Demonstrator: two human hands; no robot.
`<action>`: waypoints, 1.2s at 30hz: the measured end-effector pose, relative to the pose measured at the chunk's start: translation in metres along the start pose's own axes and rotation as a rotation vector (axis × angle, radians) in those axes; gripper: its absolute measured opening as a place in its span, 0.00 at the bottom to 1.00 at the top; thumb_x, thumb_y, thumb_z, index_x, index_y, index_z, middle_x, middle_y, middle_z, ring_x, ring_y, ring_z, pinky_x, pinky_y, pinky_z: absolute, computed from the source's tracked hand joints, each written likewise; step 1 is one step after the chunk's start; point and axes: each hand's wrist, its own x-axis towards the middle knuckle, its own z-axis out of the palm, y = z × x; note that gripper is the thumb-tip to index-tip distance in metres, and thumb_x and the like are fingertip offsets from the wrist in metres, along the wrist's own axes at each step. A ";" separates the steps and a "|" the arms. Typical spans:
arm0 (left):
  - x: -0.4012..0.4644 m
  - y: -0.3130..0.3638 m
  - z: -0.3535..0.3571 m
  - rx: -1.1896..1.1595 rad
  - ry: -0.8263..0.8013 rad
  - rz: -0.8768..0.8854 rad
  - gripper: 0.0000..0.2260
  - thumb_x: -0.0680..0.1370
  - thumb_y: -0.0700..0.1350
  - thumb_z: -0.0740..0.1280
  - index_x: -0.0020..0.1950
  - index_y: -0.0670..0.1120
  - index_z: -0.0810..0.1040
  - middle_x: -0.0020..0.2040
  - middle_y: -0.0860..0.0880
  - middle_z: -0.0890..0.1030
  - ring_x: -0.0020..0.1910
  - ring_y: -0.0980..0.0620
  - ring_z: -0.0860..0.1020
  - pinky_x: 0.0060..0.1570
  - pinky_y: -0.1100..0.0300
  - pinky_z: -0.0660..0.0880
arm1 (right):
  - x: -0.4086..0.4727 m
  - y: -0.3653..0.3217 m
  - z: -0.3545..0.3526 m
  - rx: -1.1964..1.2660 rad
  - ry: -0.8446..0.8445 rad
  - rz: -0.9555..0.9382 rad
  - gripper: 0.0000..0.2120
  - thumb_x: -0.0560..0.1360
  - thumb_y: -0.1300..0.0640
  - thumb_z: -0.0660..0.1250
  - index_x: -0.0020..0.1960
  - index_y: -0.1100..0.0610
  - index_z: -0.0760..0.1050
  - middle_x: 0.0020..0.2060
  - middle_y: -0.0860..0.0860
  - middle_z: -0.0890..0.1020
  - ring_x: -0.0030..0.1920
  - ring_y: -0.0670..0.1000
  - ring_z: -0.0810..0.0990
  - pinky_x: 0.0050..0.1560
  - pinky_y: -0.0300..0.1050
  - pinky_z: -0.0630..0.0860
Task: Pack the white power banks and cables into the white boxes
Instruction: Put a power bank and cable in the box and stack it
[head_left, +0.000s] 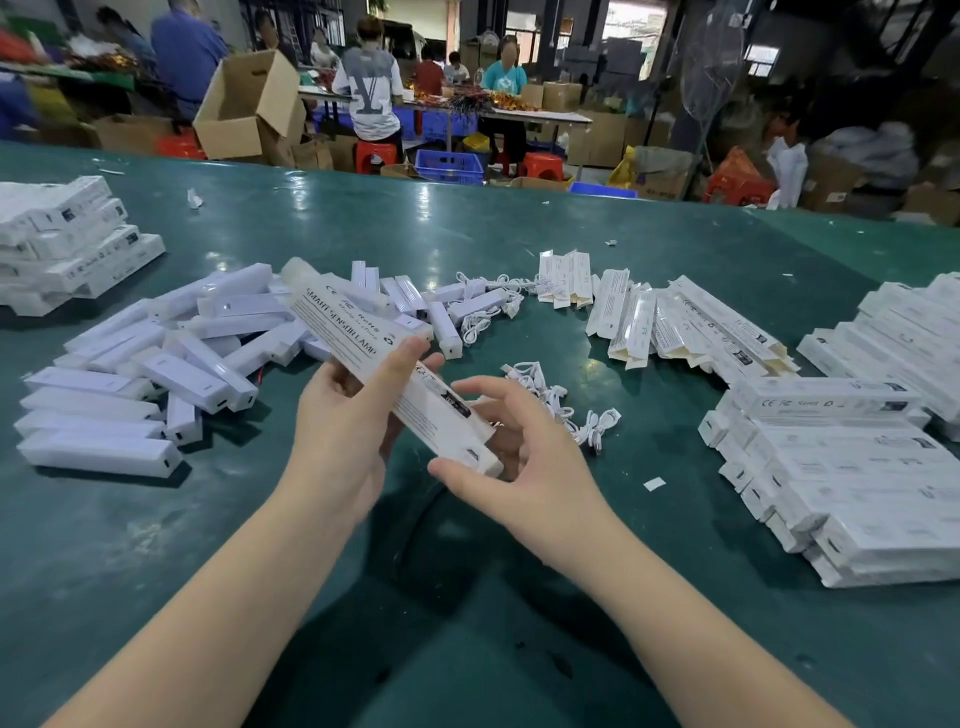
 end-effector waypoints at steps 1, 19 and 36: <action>0.001 0.000 0.000 -0.027 -0.003 -0.017 0.22 0.64 0.47 0.75 0.55 0.41 0.77 0.49 0.46 0.85 0.49 0.52 0.84 0.40 0.62 0.80 | 0.000 0.001 0.000 -0.008 0.026 -0.014 0.22 0.69 0.59 0.75 0.57 0.40 0.75 0.48 0.42 0.81 0.45 0.49 0.83 0.46 0.42 0.81; 0.011 0.006 -0.004 -0.478 0.300 -0.456 0.02 0.76 0.33 0.64 0.47 0.38 0.74 0.40 0.42 0.79 0.29 0.51 0.81 0.28 0.63 0.77 | 0.000 -0.005 0.002 -0.436 0.129 -0.510 0.23 0.66 0.76 0.66 0.57 0.60 0.80 0.54 0.55 0.79 0.52 0.48 0.77 0.53 0.37 0.73; 0.013 0.006 -0.001 -0.394 0.318 -0.329 0.09 0.75 0.31 0.62 0.36 0.42 0.70 0.36 0.46 0.77 0.32 0.51 0.83 0.41 0.60 0.81 | -0.006 -0.011 0.002 -0.121 0.073 -0.134 0.05 0.74 0.60 0.69 0.44 0.51 0.77 0.42 0.48 0.76 0.44 0.46 0.78 0.42 0.38 0.76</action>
